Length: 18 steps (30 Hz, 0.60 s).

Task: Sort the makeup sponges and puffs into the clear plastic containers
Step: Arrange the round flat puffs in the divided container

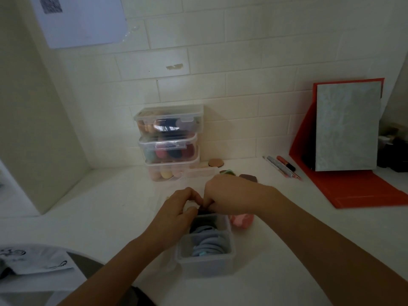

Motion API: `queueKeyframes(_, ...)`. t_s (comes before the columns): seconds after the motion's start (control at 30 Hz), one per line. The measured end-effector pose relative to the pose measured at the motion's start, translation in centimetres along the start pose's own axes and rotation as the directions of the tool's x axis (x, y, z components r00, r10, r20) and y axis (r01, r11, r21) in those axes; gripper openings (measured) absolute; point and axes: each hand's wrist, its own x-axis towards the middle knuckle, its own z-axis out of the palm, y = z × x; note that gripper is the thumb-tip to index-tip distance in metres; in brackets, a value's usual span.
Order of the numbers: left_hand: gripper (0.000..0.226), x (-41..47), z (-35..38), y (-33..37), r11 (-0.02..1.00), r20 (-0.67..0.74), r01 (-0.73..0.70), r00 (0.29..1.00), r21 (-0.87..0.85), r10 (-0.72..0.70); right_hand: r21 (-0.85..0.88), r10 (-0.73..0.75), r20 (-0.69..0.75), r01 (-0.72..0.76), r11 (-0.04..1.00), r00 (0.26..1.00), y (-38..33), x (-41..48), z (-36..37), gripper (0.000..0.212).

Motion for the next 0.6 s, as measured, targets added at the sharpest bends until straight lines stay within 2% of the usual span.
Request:
queueKeyframes(0.1,0.04,0.0,-0.2,0.1,0.999,0.001,-0.032,1.0,0.01,0.032,0.153,-0.008,0.049,0.001,0.988,0.999,1.4,-0.5,-0.4,0.025)
queueKeyframes(0.2,0.033,0.1,-0.2,0.1,1.0,0.002,-0.03,1.0,-0.011,0.03,0.271,0.055,-0.053,-0.039,0.962,0.997,2.6,-1.4,-1.7,0.021)
queueKeyframes(0.27,0.028,0.0,-0.1,0.0,0.999,-0.004,-0.02,1.0,-0.037,0.02,0.26,0.138,-0.084,-0.112,0.959,0.987,3.7,-2.1,-2.5,0.014)
queueKeyframes(0.33,0.023,0.0,-0.1,-0.1,0.999,-0.005,-0.011,1.0,-0.042,0.011,0.197,0.223,-0.056,-0.208,0.958,0.973,4.9,-2.8,-2.7,0.01)
queueKeyframes(0.47,0.023,0.0,0.0,-0.3,0.999,0.006,-0.009,1.0,-0.04,0.009,0.104,0.386,-0.091,-0.377,0.92,0.918,6.9,-2.7,-1.9,0.015)
queueKeyframes(0.6,0.023,0.1,0.1,-0.3,0.999,0.002,0.008,1.0,-0.046,-0.008,0.15,0.421,-0.204,-0.397,0.905,0.884,8.0,-1.8,-0.8,0.012)
